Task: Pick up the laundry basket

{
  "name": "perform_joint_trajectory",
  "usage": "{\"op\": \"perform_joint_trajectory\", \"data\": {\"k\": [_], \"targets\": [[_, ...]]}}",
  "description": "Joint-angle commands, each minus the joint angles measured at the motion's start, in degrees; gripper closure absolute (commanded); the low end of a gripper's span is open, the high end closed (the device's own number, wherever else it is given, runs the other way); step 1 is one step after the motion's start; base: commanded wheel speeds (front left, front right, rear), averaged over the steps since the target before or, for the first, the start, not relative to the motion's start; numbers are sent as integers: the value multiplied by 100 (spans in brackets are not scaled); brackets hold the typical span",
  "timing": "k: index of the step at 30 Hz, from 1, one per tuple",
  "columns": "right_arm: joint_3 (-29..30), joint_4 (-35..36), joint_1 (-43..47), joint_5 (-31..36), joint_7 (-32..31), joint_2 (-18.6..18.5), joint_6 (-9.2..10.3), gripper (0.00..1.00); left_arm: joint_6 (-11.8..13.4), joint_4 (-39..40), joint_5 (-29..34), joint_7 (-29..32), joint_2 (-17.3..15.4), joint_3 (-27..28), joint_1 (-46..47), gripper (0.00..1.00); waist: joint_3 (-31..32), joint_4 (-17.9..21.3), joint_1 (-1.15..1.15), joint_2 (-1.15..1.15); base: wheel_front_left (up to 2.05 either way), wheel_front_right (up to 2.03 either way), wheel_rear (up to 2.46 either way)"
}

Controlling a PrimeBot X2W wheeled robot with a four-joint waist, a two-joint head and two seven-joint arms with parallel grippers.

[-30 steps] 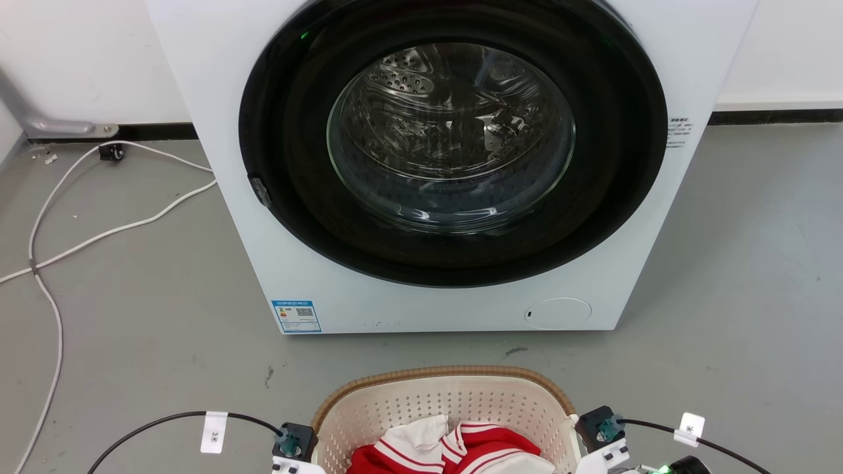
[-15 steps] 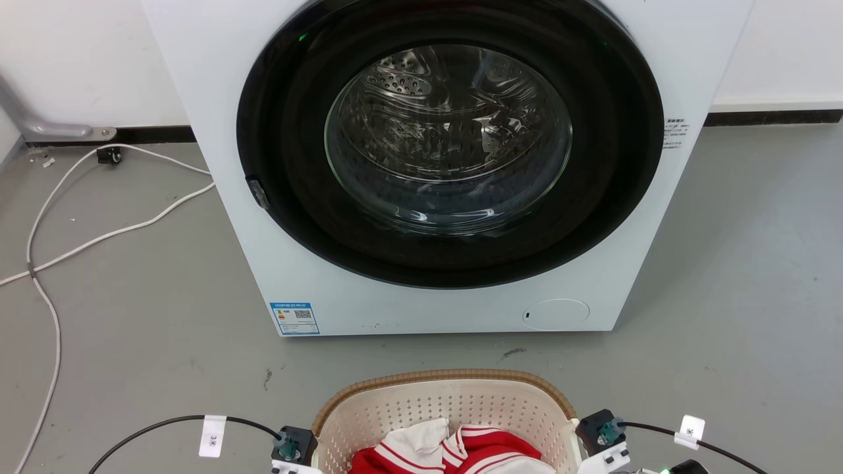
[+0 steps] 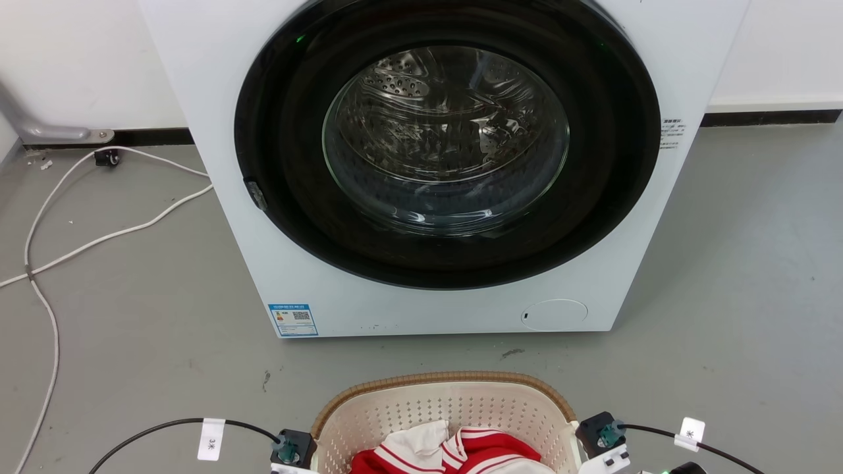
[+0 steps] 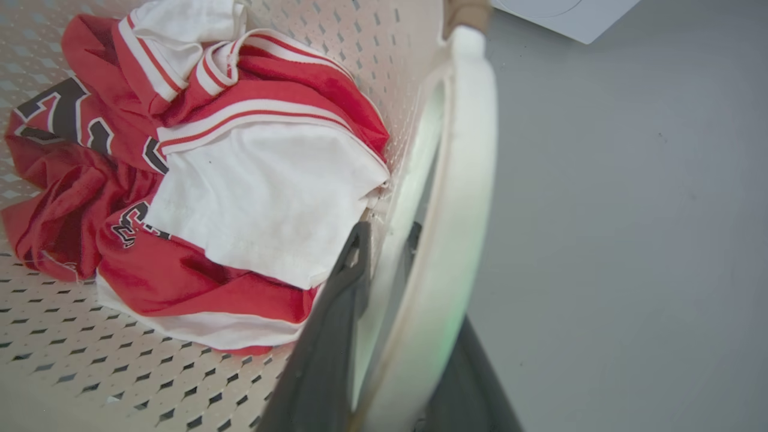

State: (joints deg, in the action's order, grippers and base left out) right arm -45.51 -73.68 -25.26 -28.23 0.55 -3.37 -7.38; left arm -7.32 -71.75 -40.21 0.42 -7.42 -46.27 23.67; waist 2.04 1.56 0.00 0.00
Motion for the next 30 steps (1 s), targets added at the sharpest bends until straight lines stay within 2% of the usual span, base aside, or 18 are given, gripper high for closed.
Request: {"op": "perform_joint_trajectory", "data": {"k": [1, 30], "targets": [[-65, -3, 4, 2, 26, -14, -19, 100, -21, 22, -36, -69, -27, -49, 91, 100, -1, 0, 0, 0, 0, 0, 0], [-375, -15, -30, -310, 49, -54, -19, 100, -21, -55, -503, -155, -61, -509, 174, 100, 31, 25, 0, 0, 0, 0, 0]]}}
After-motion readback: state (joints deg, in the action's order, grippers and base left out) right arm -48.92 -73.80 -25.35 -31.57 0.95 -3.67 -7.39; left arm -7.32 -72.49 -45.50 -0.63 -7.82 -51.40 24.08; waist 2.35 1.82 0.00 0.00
